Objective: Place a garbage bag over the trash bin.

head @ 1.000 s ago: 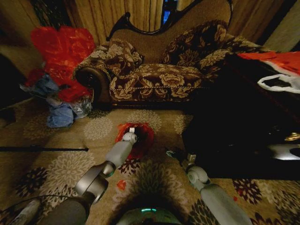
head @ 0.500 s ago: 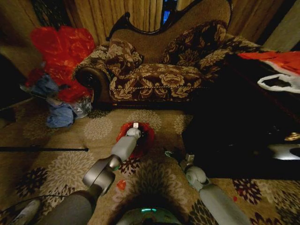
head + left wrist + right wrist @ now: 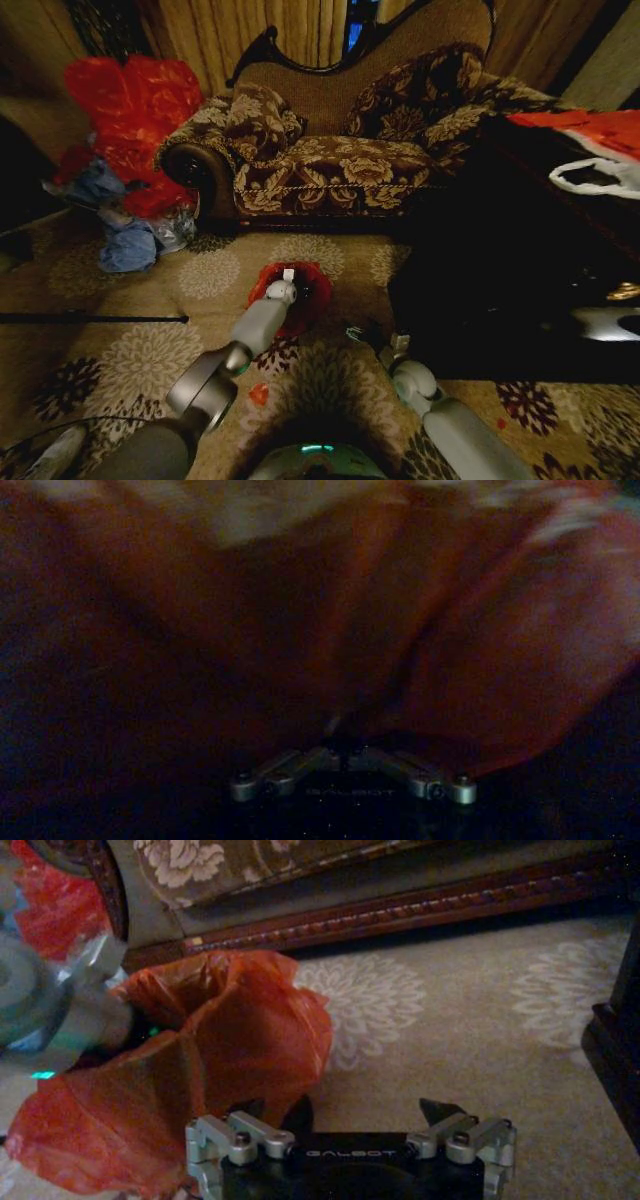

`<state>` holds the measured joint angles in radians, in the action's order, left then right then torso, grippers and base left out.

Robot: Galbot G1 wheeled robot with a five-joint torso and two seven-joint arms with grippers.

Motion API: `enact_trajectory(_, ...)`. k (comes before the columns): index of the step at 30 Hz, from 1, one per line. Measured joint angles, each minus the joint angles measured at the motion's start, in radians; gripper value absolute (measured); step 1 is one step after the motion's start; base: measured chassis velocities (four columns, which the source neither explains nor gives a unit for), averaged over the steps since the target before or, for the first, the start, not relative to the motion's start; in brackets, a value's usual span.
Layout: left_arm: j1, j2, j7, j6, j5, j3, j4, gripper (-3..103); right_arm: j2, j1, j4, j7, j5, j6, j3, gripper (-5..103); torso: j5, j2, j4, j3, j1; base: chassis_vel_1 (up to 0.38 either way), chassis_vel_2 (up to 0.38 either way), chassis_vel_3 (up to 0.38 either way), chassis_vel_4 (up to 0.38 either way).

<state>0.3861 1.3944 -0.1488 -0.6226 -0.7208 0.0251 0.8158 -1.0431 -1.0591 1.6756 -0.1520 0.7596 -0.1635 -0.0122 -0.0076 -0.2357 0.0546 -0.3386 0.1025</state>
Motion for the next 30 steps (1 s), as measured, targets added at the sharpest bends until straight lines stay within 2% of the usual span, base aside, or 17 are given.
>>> enact_trajectory(4, 0.056, -0.080, -0.006, 0.004, -0.096, -0.013, 0.136, -3, 0.006, -0.006, 0.023, -0.016, 0.012, -0.005, -0.009, 100, -0.0001, 0.000, -0.0005, 0.000, 0.000, 0.000, 0.000, 0.000, 0.000)
enact_trajectory(6, 0.072, -0.099, -0.002, 0.018, -0.123, -0.016, 0.176, 1, 0.010, -0.013, 0.031, -0.019, 0.013, -0.007, -0.014, 100, 0.0001, 0.000, -0.0006, 0.000, 0.000, 0.000, 0.000, 0.000, 0.000)
enact_trajectory(9, 0.131, -0.152, 0.030, 0.075, -0.170, -0.017, 0.320, 12, 0.025, -0.049, 0.067, -0.025, 0.016, -0.009, -0.025, 100, 0.0001, 0.000, -0.0002, 0.000, 0.000, 0.000, 0.000, 0.000, 0.000)
enact_trajectory(13, 0.161, -0.166, 0.022, 0.083, -0.205, -0.017, 0.399, 28, 0.032, -0.079, 0.089, -0.026, 0.009, -0.009, -0.030, 100, 0.0002, 0.000, -0.0002, 0.000, 0.000, 0.000, 0.000, 0.000, 0.000)
enact_trajectory(14, 0.164, -0.166, 0.014, 0.083, -0.209, -0.017, 0.413, 28, 0.034, -0.085, 0.095, -0.027, 0.006, -0.009, -0.031, 100, 0.0002, 0.000, -0.0001, 0.000, 0.000, 0.000, 0.000, 0.000, 0.000)
enact_trajectory(16, 0.171, -0.164, -0.023, 0.084, -0.221, -0.017, 0.452, 40, 0.038, -0.103, 0.121, -0.035, 0.001, -0.009, -0.036, 100, 0.0002, 0.000, -0.0001, 0.000, 0.000, 0.000, 0.000, 0.000, 0.000)
enact_trajectory(17, 0.171, -0.164, -0.023, 0.084, -0.221, -0.017, 0.452, 40, 0.038, -0.103, 0.121, -0.035, 0.001, -0.009, -0.036, 100, 0.0002, 0.000, -0.0001, 0.000, 0.000, 0.000, 0.000, 0.000, 0.000)
enact_trajectory(19, 0.186, -0.180, -0.096, 0.076, -0.264, -0.020, 0.553, 51, 0.044, -0.133, 0.167, -0.050, 0.002, -0.010, -0.055, 100, 0.0002, 0.000, 0.0001, 0.000, 0.000, 0.000, 0.000, 0.000, 0.000)
enact_trajectory(20, 0.186, -0.180, -0.096, 0.076, -0.264, -0.020, 0.553, 51, 0.044, -0.133, 0.167, -0.050, 0.002, -0.010, -0.055, 100, 0.0002, 0.000, 0.0001, 0.000, 0.000, 0.000, 0.000, 0.000, 0.000)
enact_trajectory(21, 0.191, -0.188, -0.113, 0.073, -0.276, -0.021, 0.578, 56, 0.047, -0.144, 0.179, -0.050, 0.002, -0.010, -0.063, 100, 0.0003, 0.000, 0.0002, 0.000, 0.000, 0.000, 0.000, 0.000, 0.000)
enact_trajectory(23, 0.233, -0.252, -0.171, 0.067, -0.322, -0.040, 0.756, 66, 0.059, -0.196, 0.241, -0.050, 0.009, -0.012, -0.104, 100, -0.0001, 0.000, 0.0004, 0.000, 0.000, 0.000, 0.000, 0.000, 0.000)
enact_trajectory(24, 0.258, -0.289, -0.177, 0.067, -0.323, -0.058, 0.833, 72, 0.064, -0.218, 0.268, -0.053, 0.020, -0.012, -0.119, 100, -0.0001, 0.000, 0.0004, 0.000, 0.000, 0.000, 0.000, 0.000, 0.000)
enact_trajectory(25, 0.258, -0.289, -0.177, 0.067, -0.323, -0.058, 0.833, 72, 0.064, -0.218, 0.268, -0.053, 0.020, -0.012, -0.119, 100, -0.0001, 0.000, 0.0004, 0.000, 0.000, 0.000, 0.000, 0.000, 0.000)
enact_trajectory(26, 0.295, -0.336, -0.187, 0.076, -0.303, -0.079, 0.926, 77, 0.066, -0.245, 0.298, -0.060, 0.036, -0.014, -0.134, 100, 0.0005, 0.000, 0.0001, 0.000, 0.000, 0.000, 0.000, 0.000, 0.000)
enact_trajectory(27, 0.341, -0.377, -0.194, 0.108, -0.264, -0.096, 1.020, 83, 0.063, -0.270, 0.328, -0.067, 0.042, -0.013, -0.149, 100, 0.0002, 0.000, -0.0006, 0.000, 0.000, 0.000, 0.000, 0.000, 0.000)
enact_trajectory(29, 0.364, -0.399, -0.197, 0.129, -0.238, -0.103, 1.064, 83, 0.058, -0.282, 0.343, -0.069, 0.040, -0.010, -0.157, 100, -0.0005, 0.000, -0.0006, 0.000, 0.000, 0.000, 0.000, 0.000, 0.000)
enact_trajectory(30, 0.402, -0.431, -0.208, 0.160, -0.191, -0.117, 1.122, 88, 0.046, -0.306, 0.367, -0.070, 0.023, -0.001, -0.173, 100, -0.0006, 0.000, -0.0002, 0.000, 0.000, 0.000, 0.000, 0.000, 0.000)
